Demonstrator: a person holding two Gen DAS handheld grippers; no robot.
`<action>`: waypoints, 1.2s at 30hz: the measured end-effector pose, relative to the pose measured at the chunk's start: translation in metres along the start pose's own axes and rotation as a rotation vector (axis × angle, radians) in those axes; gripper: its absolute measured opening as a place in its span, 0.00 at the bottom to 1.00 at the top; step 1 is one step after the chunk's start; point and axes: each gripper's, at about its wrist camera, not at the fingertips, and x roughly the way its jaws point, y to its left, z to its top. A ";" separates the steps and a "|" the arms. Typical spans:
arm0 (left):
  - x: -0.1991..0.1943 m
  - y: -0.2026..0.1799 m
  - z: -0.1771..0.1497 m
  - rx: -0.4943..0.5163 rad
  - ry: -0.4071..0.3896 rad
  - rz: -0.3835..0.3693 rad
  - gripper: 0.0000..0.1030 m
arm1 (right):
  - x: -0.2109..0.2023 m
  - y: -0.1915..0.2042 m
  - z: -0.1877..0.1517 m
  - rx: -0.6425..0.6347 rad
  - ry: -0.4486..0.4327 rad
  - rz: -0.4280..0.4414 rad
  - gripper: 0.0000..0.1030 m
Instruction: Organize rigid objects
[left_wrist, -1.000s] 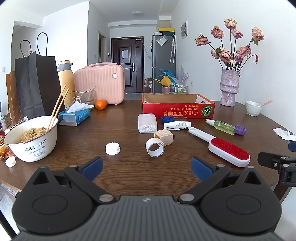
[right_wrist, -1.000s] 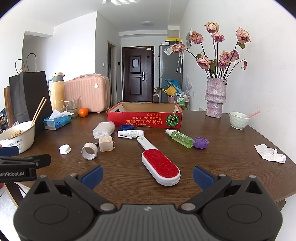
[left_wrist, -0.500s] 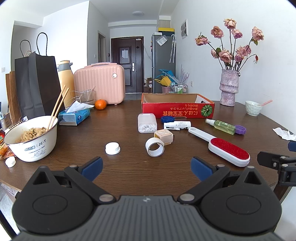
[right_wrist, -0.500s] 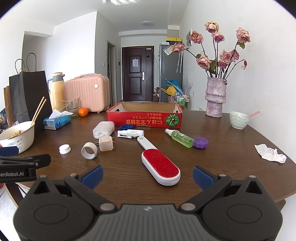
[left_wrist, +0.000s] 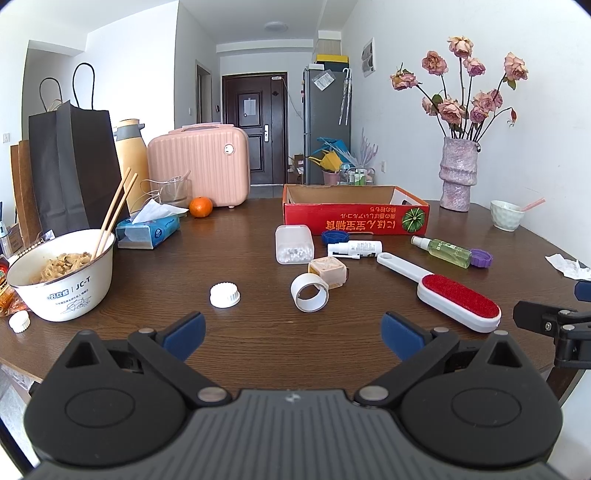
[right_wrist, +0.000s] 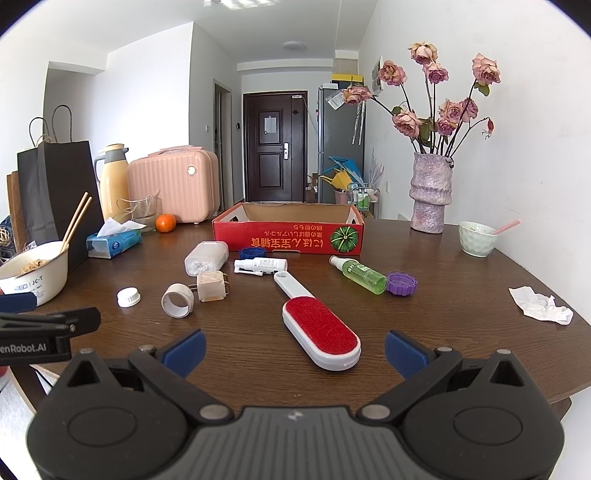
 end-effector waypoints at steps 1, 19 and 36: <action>0.002 0.000 0.000 -0.002 0.004 0.002 1.00 | 0.002 0.000 0.000 -0.004 0.004 0.000 1.00; 0.041 0.002 0.007 -0.010 0.060 0.019 1.00 | 0.043 -0.003 0.013 -0.004 0.050 -0.001 1.00; 0.088 0.005 0.014 -0.012 0.122 0.020 1.00 | 0.095 -0.005 0.022 -0.019 0.116 0.007 0.99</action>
